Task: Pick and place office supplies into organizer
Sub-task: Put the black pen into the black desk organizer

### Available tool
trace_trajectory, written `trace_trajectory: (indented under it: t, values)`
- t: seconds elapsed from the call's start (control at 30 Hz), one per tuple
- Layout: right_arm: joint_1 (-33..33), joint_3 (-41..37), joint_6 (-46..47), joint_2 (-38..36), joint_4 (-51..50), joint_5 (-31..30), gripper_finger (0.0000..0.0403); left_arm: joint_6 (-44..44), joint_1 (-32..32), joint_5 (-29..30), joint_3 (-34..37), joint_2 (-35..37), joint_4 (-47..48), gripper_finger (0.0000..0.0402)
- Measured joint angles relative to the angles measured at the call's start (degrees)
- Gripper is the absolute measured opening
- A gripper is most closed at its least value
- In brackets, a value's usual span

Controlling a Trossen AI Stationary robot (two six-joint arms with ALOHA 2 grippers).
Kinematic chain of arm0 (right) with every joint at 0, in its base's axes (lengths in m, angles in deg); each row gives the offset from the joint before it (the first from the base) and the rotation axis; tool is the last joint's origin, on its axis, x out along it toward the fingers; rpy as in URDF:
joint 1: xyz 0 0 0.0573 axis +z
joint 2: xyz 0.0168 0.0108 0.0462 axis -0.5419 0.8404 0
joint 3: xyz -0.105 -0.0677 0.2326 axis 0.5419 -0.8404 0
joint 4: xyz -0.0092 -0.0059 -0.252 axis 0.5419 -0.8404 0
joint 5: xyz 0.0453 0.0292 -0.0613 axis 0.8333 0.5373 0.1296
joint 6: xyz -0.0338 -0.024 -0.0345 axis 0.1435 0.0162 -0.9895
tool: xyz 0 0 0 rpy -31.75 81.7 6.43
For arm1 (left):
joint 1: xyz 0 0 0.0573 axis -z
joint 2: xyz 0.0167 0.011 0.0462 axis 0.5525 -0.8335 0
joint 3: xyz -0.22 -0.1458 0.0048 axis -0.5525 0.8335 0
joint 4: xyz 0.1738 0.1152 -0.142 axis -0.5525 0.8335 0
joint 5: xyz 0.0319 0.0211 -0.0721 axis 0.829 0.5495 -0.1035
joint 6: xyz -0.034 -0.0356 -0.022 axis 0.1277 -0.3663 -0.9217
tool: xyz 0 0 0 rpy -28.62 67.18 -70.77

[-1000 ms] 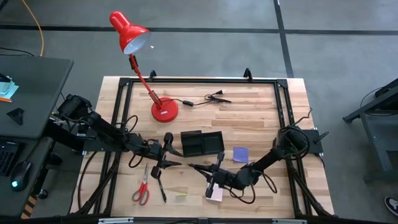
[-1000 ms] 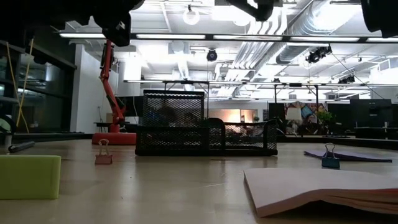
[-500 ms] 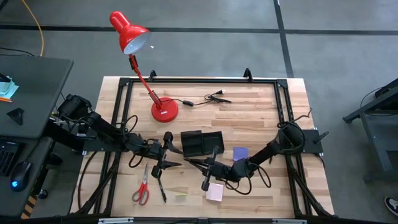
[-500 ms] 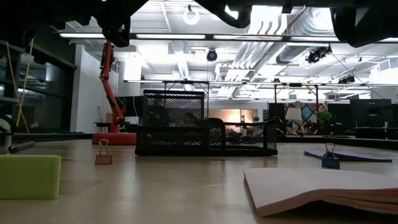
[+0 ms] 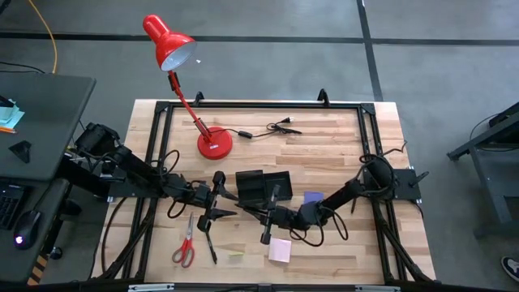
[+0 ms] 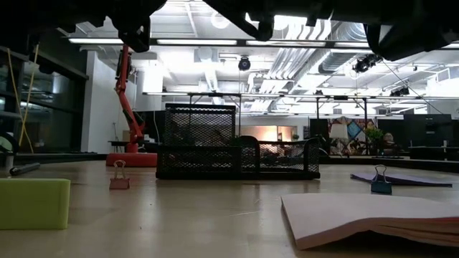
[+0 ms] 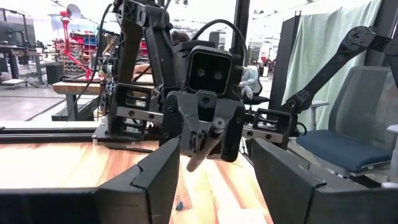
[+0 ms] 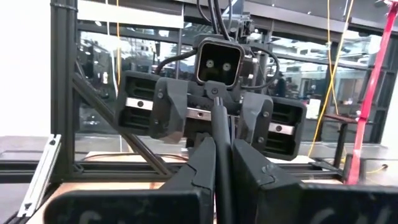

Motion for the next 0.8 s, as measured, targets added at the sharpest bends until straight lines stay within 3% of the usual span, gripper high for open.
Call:
trace_trajectory:
  t: [0.8]
  values:
    - [-2.02, 0.08, 3.57, 0.00, -1.71, 3.64, 0.0014, 0.76, -0.01, 5.84, 0.00, 0.00, -0.11, 0.0183]
